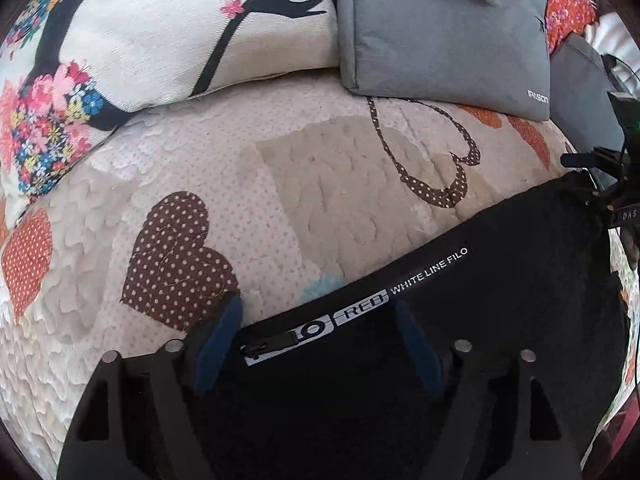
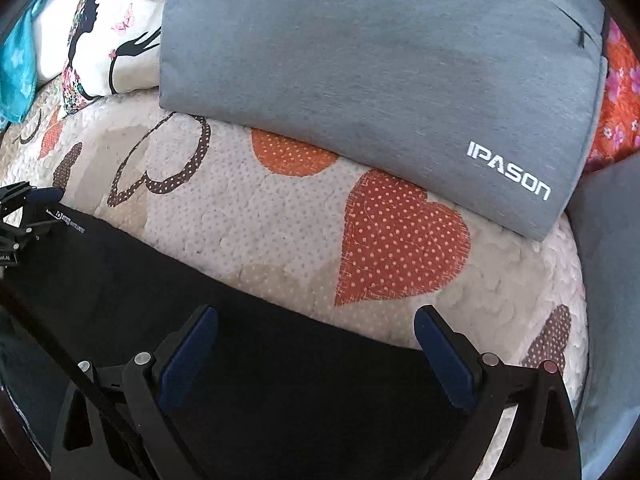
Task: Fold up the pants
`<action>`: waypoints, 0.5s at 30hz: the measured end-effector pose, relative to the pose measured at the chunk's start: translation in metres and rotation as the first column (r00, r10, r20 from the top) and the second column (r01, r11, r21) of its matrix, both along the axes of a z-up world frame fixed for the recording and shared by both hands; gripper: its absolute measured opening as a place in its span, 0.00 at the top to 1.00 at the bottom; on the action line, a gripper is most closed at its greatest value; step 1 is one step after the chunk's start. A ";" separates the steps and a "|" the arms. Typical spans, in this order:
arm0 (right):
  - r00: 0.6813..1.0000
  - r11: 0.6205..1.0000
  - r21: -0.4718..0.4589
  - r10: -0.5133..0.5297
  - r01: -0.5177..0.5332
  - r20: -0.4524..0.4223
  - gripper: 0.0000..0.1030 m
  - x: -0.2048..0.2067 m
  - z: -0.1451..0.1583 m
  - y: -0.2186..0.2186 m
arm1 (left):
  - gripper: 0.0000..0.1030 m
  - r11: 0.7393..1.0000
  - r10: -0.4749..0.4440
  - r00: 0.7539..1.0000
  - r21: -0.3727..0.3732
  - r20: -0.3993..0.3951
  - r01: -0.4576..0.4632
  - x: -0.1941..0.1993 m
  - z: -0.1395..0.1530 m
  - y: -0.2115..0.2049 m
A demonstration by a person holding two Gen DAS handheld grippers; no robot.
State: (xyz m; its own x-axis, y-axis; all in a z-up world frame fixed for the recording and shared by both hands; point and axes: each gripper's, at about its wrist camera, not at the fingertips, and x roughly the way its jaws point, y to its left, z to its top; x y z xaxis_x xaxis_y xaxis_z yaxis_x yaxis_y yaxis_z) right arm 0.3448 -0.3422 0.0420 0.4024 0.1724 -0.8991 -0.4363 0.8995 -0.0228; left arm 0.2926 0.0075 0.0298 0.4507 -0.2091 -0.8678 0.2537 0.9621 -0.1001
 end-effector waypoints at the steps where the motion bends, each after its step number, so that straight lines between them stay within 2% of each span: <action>1: 1.000 1.000 0.001 0.004 -0.004 -0.004 0.03 0.001 -0.001 0.000 | 0.18 1.000 -0.006 1.000 0.001 0.001 0.006 0.002 -0.001 -0.005; 6: 1.000 1.000 0.022 0.005 -0.005 -0.021 0.03 0.002 -0.008 0.003 | 0.11 0.999 -0.019 1.000 0.027 0.019 0.018 0.002 -0.005 -0.016; 15: 0.999 1.000 0.027 0.007 -0.006 -0.037 0.01 0.011 -0.017 0.006 | 0.00 0.997 -0.052 0.999 0.051 -0.001 0.052 0.014 -0.012 -0.035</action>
